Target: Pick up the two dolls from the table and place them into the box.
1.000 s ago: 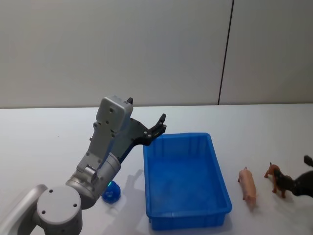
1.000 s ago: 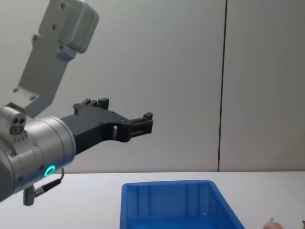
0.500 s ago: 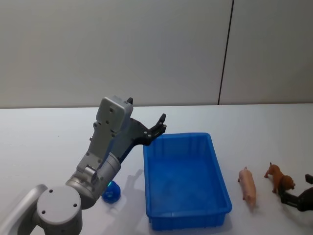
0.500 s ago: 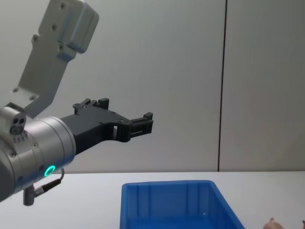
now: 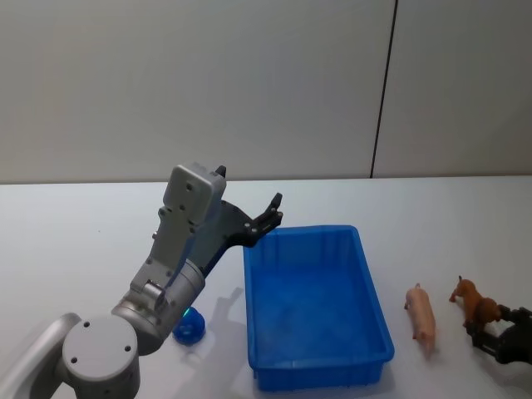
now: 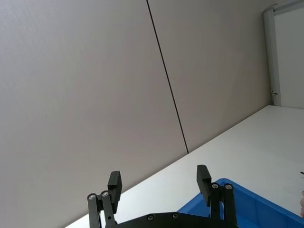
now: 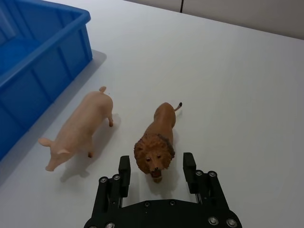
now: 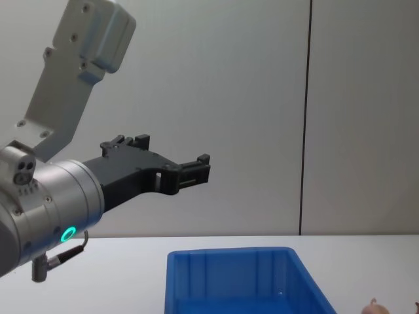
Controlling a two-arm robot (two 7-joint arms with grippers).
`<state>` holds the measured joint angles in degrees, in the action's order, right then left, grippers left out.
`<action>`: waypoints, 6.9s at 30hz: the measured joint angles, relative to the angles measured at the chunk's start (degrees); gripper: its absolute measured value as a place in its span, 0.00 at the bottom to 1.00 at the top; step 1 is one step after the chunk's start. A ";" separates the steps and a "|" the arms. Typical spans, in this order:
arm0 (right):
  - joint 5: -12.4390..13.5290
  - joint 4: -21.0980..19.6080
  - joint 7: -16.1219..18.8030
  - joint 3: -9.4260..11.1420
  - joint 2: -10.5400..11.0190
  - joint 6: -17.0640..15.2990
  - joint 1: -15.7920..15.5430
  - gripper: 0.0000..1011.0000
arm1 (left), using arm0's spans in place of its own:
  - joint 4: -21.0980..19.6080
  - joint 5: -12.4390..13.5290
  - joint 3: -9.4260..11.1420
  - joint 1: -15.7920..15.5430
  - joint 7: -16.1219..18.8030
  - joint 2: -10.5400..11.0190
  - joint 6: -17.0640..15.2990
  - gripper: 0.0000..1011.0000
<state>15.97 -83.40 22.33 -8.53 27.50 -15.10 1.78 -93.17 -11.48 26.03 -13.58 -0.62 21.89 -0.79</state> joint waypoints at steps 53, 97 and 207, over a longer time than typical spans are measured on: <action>-3.72 -7.56 14.78 -5.34 -5.22 8.04 7.41 0.42 | 0.00 0.00 0.00 0.00 0.00 0.00 0.00 0.99; -9.42 -3.10 14.23 -9.30 -8.40 2.20 11.46 0.99 | 0.00 0.00 0.00 0.00 0.00 0.00 0.00 0.99; -10.36 -1.05 11.44 -10.95 -9.95 2.61 15.06 0.56 | 0.00 0.00 0.00 0.00 0.00 0.00 0.00 0.99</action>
<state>5.61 -84.45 33.77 -19.49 17.55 -12.49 16.84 -93.17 -11.48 26.03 -13.59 -0.63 21.89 -0.79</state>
